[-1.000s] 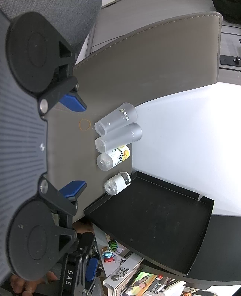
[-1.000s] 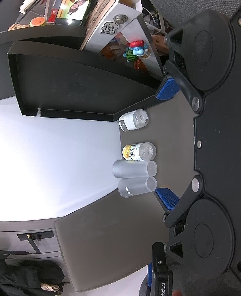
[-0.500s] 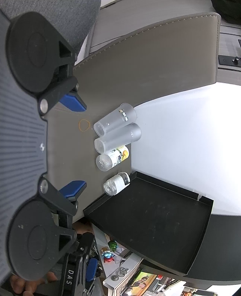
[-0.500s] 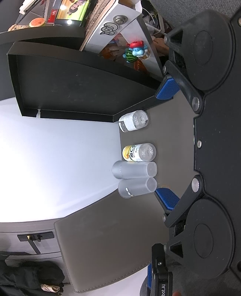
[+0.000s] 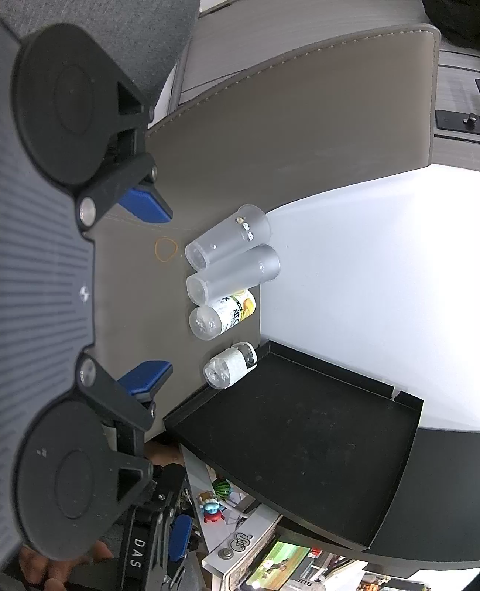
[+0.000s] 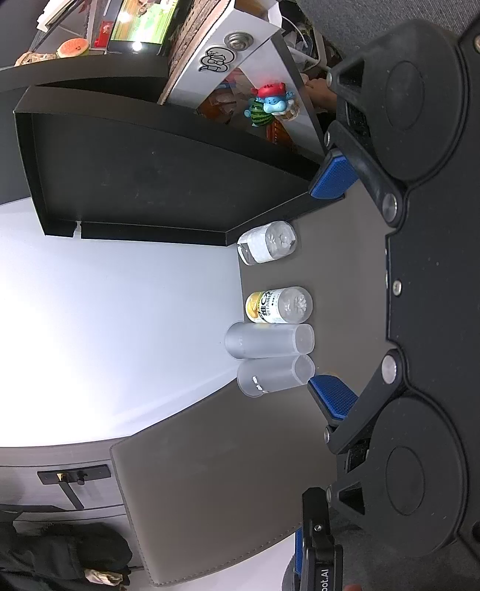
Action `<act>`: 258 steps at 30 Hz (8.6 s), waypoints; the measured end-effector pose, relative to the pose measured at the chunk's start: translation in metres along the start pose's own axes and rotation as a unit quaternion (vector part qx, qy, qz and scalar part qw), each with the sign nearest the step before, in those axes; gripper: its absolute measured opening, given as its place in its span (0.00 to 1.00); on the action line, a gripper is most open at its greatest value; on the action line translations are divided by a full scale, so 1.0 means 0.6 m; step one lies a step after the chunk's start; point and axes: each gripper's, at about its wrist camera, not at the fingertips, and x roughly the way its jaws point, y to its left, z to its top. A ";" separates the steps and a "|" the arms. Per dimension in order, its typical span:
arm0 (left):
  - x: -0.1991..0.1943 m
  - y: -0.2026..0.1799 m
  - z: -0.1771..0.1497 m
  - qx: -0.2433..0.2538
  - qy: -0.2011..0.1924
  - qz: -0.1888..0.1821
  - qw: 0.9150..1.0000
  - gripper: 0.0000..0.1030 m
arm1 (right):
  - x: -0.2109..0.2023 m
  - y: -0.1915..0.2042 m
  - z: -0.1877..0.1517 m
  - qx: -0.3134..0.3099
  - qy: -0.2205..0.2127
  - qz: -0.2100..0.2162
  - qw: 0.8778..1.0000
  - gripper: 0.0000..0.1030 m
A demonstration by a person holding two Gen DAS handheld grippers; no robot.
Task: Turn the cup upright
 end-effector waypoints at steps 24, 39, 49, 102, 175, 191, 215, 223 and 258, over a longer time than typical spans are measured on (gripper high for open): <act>0.028 -0.004 0.017 0.000 0.010 -0.007 1.000 0.78 | 0.011 -0.010 0.004 0.025 0.009 -0.010 1.000 1.00; 0.106 -0.029 0.067 -0.009 0.035 -0.049 0.998 0.78 | 0.041 -0.041 0.026 0.076 0.031 -0.034 0.996 0.99; 0.167 -0.060 0.121 0.003 0.050 -0.068 0.996 0.75 | 0.063 -0.059 0.035 0.101 0.032 -0.049 0.993 0.99; 0.542 -0.126 0.187 -0.069 0.170 -0.127 0.975 0.73 | 0.150 -0.117 0.004 0.198 0.063 -0.087 0.974 0.85; 0.571 -0.143 0.071 -0.081 0.326 -0.143 0.931 0.58 | 0.146 -0.128 -0.010 0.221 0.076 -0.070 0.970 0.81; 0.522 -0.086 0.089 -0.047 0.339 -0.134 0.930 0.58 | 0.142 -0.126 -0.010 0.229 0.080 -0.038 0.969 0.81; 0.464 -0.065 0.089 0.031 0.345 -0.125 0.930 0.58 | 0.157 -0.107 -0.018 0.243 0.123 -0.002 0.962 0.81; 0.444 -0.080 0.075 0.062 0.347 -0.133 0.926 0.58 | 0.170 -0.095 -0.029 0.254 0.149 0.018 0.955 0.81; 0.427 -0.053 0.048 0.079 0.389 -0.164 0.903 0.58 | 0.292 -0.024 -0.063 0.259 0.265 0.073 0.926 0.85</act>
